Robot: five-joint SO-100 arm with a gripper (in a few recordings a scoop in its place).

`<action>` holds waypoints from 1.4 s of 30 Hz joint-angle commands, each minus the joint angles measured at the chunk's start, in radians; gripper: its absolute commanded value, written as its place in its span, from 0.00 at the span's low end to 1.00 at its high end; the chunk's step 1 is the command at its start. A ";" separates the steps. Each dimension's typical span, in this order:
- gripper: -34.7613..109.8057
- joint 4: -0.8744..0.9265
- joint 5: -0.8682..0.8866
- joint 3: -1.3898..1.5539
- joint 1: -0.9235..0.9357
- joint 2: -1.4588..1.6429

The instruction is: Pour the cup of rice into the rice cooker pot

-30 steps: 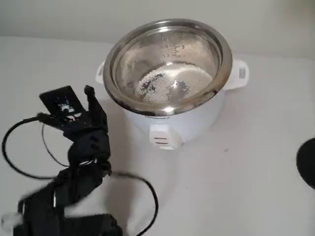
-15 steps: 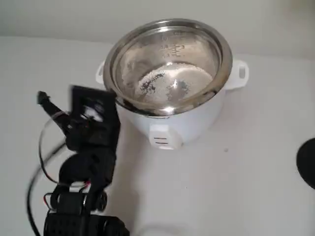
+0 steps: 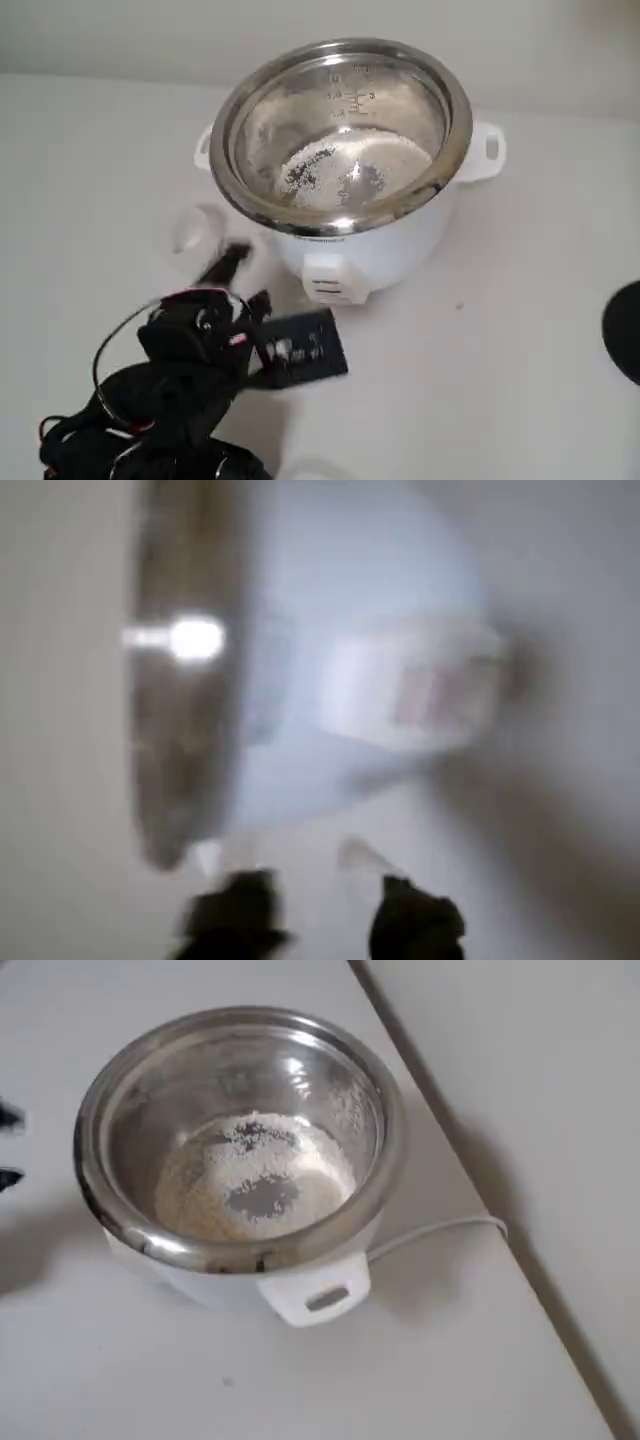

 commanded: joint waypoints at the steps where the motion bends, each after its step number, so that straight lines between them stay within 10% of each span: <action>1: 0.24 0.066 0.037 -0.020 0.014 -0.002; 42: 0.24 -0.204 0.153 0.535 -0.011 -0.002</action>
